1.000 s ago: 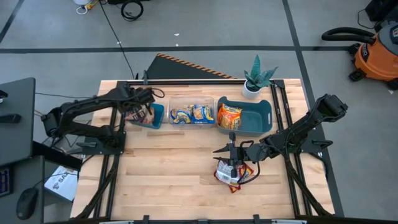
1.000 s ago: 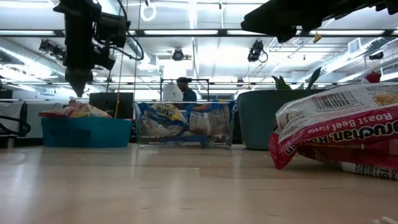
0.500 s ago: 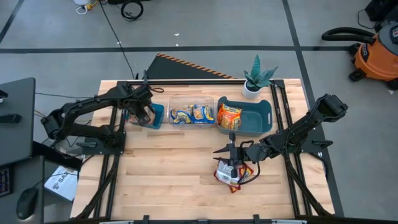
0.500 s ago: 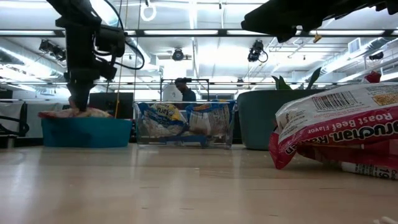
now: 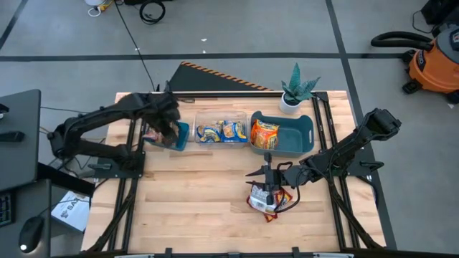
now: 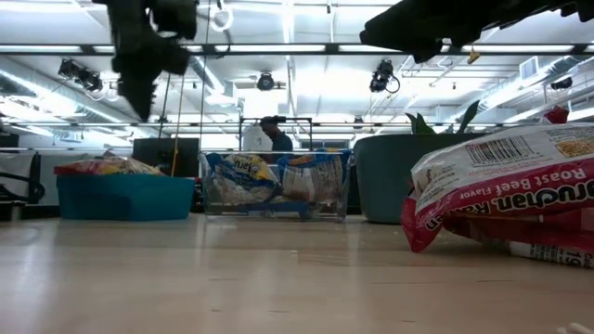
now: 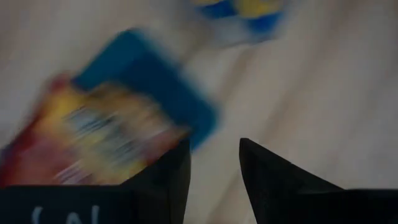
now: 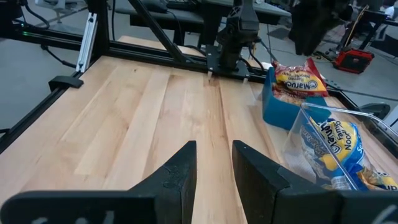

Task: Sort Maruchan noodles
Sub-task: Put the red noodle pack into the left blue bin

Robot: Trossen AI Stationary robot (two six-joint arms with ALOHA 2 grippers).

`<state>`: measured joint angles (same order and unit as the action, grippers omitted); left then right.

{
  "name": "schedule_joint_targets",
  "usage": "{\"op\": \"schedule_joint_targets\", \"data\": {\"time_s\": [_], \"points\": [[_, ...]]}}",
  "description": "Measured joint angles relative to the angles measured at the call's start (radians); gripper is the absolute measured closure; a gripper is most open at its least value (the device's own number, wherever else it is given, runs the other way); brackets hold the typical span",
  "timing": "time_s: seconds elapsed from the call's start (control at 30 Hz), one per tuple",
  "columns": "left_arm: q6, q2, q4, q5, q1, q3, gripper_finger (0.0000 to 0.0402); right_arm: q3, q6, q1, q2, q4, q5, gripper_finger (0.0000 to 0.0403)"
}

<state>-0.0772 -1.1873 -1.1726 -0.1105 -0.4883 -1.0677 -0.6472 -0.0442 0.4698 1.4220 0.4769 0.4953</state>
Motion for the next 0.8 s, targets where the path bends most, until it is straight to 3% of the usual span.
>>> {"op": "schedule_joint_targets", "data": {"time_s": [0.13,0.3,0.4,0.47,0.6,0.8], "points": [[-0.049,-0.004,0.159,-0.06,0.161,0.042,0.026,0.0,0.024,0.008,0.0,-0.017,0.0,0.0294],[-0.066,-0.005,0.452,0.038,0.371,0.136,0.026,-0.002,0.059,0.04,0.0,-0.055,0.026,0.0294],[-0.06,-0.005,0.535,0.09,0.478,0.175,0.026,-0.042,0.14,0.058,0.0,-0.155,0.077,0.0294],[-0.045,-0.005,0.556,0.131,0.535,0.192,0.026,-0.091,0.232,0.065,0.0,-0.286,0.078,0.0294],[-0.062,-0.005,0.61,0.201,0.607,0.217,0.026,-0.215,0.507,0.075,0.0,-0.707,0.027,0.0294],[-0.047,-0.004,0.642,0.2,0.648,0.242,0.026,-0.355,0.787,0.079,0.0,-1.097,-0.18,0.0294]]}}
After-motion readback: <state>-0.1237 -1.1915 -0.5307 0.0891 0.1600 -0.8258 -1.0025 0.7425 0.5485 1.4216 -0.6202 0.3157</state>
